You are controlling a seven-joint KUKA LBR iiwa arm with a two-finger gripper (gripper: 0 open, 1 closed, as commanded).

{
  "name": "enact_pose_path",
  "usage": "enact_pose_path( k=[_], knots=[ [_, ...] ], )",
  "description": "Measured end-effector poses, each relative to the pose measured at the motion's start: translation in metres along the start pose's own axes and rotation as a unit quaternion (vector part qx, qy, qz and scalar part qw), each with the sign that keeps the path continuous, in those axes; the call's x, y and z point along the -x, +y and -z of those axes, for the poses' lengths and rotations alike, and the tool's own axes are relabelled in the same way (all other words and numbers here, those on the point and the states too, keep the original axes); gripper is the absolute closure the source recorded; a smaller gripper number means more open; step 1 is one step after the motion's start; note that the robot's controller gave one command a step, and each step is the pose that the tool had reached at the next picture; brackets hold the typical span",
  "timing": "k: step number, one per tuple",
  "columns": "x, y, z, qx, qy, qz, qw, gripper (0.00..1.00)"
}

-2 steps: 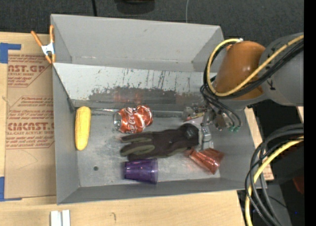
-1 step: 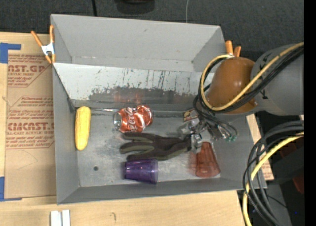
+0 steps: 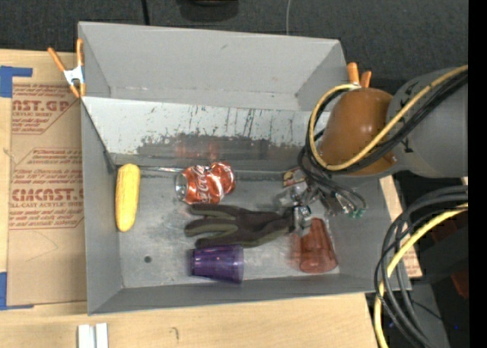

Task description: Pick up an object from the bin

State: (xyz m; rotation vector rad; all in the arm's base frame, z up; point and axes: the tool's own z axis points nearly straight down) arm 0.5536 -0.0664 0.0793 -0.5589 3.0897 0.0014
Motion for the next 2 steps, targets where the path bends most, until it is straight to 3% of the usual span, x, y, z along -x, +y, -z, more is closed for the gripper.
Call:
enact_pose_path(
  k=[1, 2],
  knots=[
    [0.0035, -0.0246, 0.1000, -0.001, -0.0005, 0.016, 0.9999, 1.00],
    [0.0035, -0.0245, 0.1000, -0.001, -0.0004, 0.016, 0.9999, 1.00]
  ],
)
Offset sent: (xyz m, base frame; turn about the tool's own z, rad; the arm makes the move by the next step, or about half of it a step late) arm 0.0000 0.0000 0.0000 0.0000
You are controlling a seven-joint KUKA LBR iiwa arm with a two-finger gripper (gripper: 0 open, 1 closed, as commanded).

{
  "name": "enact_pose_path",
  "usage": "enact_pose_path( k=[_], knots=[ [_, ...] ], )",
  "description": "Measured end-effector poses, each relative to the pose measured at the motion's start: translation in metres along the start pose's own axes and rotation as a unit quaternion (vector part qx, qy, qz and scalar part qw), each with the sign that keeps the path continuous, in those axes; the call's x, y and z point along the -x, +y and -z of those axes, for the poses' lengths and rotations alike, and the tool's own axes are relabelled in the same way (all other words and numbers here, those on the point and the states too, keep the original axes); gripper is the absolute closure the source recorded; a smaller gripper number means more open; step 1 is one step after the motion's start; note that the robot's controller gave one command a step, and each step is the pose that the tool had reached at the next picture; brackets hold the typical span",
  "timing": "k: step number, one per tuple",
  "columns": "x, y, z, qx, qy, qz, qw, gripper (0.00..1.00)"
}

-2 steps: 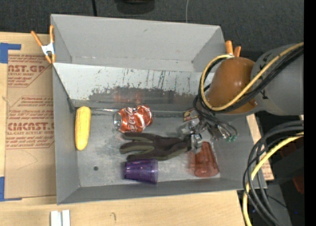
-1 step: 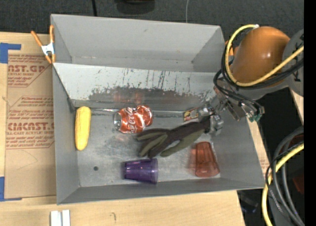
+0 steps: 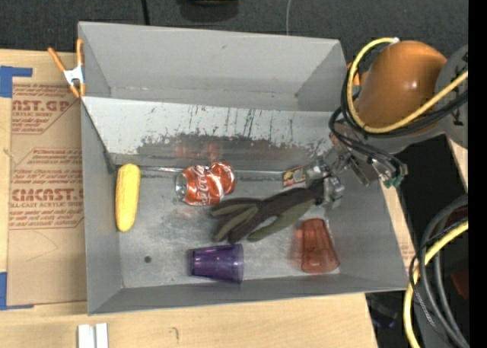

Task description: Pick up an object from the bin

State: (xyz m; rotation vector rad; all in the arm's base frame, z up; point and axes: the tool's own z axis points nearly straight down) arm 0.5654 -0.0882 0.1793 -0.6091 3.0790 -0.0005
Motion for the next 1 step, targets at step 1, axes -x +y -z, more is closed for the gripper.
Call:
enact_pose_path(
  k=[1],
  knots=[
    [-0.0041, -0.0252, 0.0534, 0.002, 0.0022, -0.002, 1.0000, 1.00]
  ],
)
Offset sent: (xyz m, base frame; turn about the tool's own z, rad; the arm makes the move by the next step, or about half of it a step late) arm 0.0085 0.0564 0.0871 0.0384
